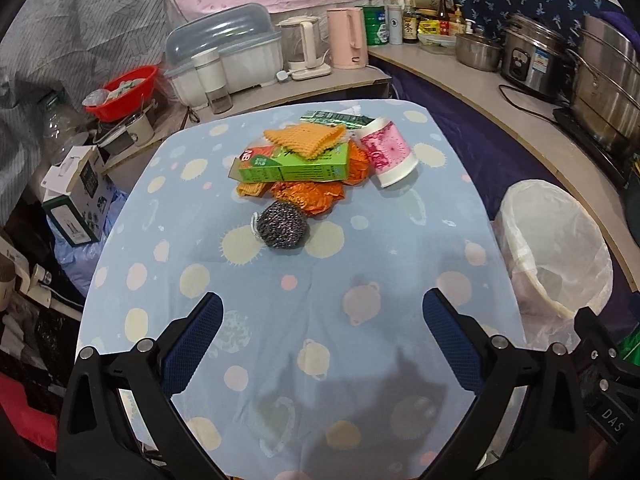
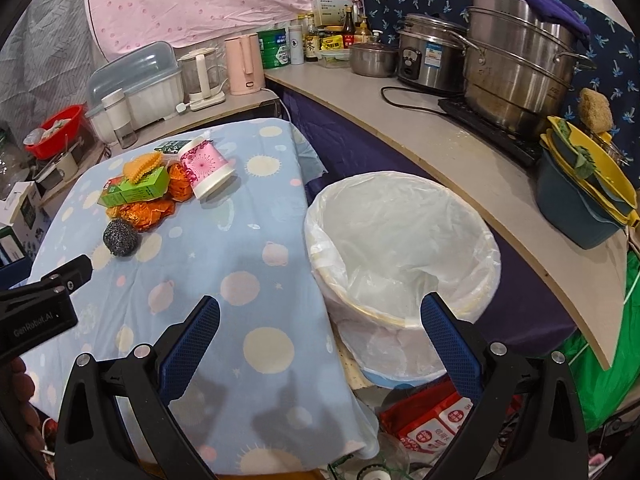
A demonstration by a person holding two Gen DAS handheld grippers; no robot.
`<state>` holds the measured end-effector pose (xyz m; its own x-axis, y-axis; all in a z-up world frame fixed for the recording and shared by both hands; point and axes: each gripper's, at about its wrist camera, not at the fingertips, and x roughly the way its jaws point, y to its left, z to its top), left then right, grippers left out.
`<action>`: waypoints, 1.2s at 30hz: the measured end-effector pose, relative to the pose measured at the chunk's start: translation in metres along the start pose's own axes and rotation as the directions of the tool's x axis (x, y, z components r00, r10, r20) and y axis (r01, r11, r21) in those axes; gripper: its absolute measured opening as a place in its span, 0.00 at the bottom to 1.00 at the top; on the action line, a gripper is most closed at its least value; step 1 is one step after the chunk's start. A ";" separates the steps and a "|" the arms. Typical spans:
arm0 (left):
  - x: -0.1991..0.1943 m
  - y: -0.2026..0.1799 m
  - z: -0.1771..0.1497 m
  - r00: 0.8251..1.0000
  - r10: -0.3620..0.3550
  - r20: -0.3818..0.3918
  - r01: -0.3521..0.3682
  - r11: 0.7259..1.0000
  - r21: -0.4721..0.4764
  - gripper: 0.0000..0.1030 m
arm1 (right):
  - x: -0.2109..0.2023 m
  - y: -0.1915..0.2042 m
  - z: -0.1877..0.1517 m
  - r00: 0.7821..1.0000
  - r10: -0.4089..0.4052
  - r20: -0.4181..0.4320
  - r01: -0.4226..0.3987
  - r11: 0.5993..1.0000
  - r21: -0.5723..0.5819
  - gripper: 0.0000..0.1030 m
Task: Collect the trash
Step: 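Grasp the steel wool scrubber with the left tool while the right tool grasps the pink cup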
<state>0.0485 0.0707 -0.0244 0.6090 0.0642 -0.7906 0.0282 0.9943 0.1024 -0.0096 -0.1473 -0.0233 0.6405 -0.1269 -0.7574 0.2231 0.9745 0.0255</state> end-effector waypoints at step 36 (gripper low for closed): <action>0.190 0.073 0.054 0.965 -0.201 -0.168 0.168 0.967 -0.190 0.64 | 0.186 0.144 0.139 0.982 0.189 -0.014 -0.190 0.980 -0.055 0.93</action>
<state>0.2089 0.1511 -0.1347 0.4489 -0.1238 -0.8849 -0.0209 0.9886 -0.1489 0.2437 -0.0562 -0.0702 0.6610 0.0623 -0.7478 0.0569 0.9895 0.1327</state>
